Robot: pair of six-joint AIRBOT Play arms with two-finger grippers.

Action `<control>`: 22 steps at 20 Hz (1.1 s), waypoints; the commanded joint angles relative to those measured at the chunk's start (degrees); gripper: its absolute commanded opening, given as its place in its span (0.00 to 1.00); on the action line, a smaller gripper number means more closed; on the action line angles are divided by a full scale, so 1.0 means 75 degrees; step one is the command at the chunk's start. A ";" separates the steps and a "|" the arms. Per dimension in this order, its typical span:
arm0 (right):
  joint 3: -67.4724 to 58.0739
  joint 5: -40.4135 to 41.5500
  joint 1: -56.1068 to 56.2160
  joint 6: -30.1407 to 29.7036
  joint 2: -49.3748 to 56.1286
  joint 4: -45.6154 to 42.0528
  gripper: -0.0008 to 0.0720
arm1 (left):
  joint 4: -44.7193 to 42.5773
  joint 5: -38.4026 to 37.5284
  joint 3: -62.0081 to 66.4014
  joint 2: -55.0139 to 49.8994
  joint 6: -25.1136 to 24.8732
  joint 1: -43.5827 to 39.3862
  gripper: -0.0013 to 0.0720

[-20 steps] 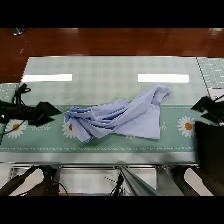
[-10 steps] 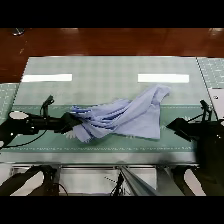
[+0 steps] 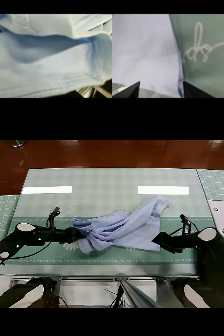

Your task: Fold the shirts.

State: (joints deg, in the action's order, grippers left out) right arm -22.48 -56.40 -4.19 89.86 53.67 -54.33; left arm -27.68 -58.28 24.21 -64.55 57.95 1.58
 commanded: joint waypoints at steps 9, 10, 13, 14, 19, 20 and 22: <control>-0.1979 0.0277 0.1364 -0.0554 0.1512 0.0790 0.05 | 0.0562 -0.0455 0.0810 0.0061 -0.0128 0.0286 0.05; -0.2769 -0.0102 0.1262 -0.0481 0.1422 0.0417 0.05 | 0.0656 -0.0708 0.1515 0.0143 -0.0122 0.0504 0.05; -0.6202 -0.0848 0.1040 0.0227 0.1201 -0.0854 0.05 | 0.1486 -0.0898 0.4144 0.0271 0.0248 0.0935 0.05; -0.7408 -0.0959 0.1043 0.0425 0.1186 -0.1288 0.04 | 0.1524 -0.0828 0.5199 0.0265 0.0469 0.0950 0.05; -1.2872 -0.1821 0.1049 0.0551 0.1172 -0.2022 0.04 | 0.1087 -0.0787 0.9760 0.0291 0.1510 0.1084 0.05; -1.3493 -0.1932 0.1049 0.0516 0.1052 -0.1967 0.04 | 0.0793 -0.0903 1.0494 0.0338 0.1757 0.1166 0.05; -1.3682 -0.1877 0.1049 0.0277 0.0329 -0.1906 0.04 | 0.0050 -0.1314 1.1852 0.0525 0.2165 0.1454 0.05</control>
State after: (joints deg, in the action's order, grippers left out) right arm -114.39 -68.36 3.73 93.25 60.05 -67.16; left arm -21.08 -65.54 97.43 -61.78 68.62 10.39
